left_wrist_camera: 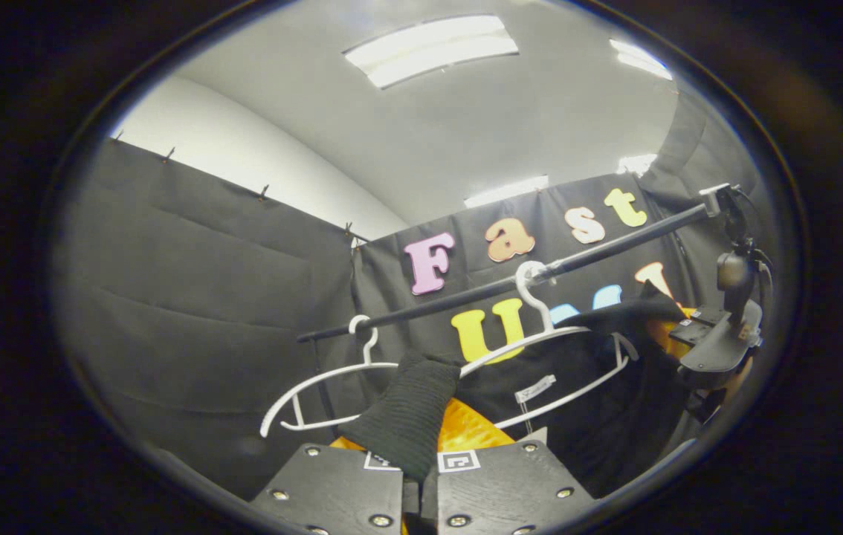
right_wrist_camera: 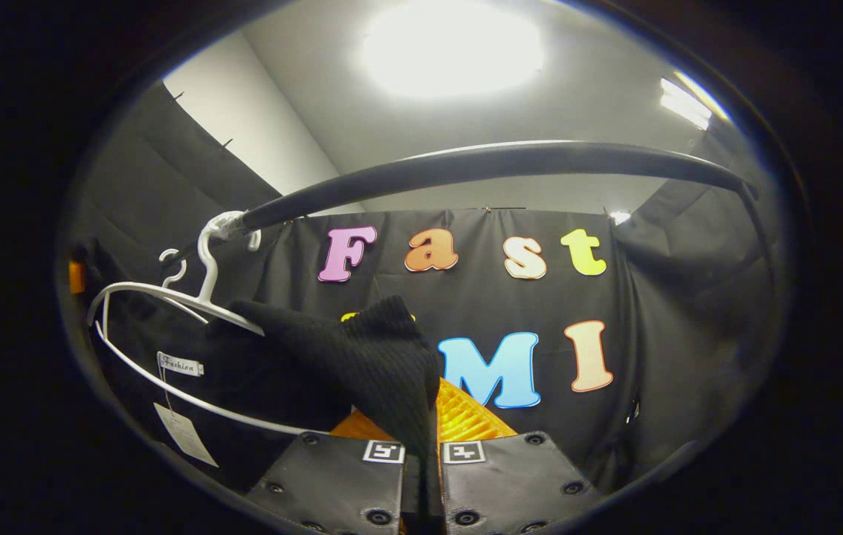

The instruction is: Grasp the clothes on the hanger with both hands and then place them into the laundry hamper below.

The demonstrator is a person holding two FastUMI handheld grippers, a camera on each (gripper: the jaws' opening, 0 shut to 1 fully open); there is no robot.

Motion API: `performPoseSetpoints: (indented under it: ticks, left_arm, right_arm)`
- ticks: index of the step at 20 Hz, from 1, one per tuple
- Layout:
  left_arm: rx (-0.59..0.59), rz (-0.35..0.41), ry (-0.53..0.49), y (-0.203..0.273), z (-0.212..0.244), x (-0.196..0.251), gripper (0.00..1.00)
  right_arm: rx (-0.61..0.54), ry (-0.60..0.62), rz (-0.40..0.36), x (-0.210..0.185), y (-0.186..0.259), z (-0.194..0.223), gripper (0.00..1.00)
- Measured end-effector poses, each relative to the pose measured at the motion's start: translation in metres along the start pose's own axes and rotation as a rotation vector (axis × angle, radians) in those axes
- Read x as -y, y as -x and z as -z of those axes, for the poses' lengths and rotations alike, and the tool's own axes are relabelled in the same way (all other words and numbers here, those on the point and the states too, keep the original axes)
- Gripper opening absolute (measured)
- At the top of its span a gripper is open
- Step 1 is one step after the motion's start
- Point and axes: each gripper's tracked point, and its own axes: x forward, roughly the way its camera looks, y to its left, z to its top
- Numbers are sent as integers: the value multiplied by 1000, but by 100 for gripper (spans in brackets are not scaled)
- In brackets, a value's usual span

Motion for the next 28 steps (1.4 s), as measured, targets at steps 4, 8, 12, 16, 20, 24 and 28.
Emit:
performPoseSetpoints:
  ticks: [4,8,12,16,20,24,28]
  left_arm:
    - [17,19,-50,-8,-10,-13,1]
    - [19,44,-112,-21,-8,-35,1]
    - [-24,-5,-97,-38,21,-80,1]
    - [-81,11,-29,-50,60,-87,2]
    - [-126,38,1,-56,89,-81,2]
    - [-167,90,33,-56,117,-71,2]
    - [-218,140,10,-59,151,-39,1]
  right_arm:
    - [25,36,19,16,-6,0,5]
    - [1,43,31,23,-14,14,5]
    - [-35,64,24,25,-17,32,5]
    - [-64,48,-3,24,-22,45,5]
    - [-85,47,-15,23,-22,51,7]
    - [-152,1,-6,27,-27,76,5]
    - [-253,-44,32,43,-20,114,7]
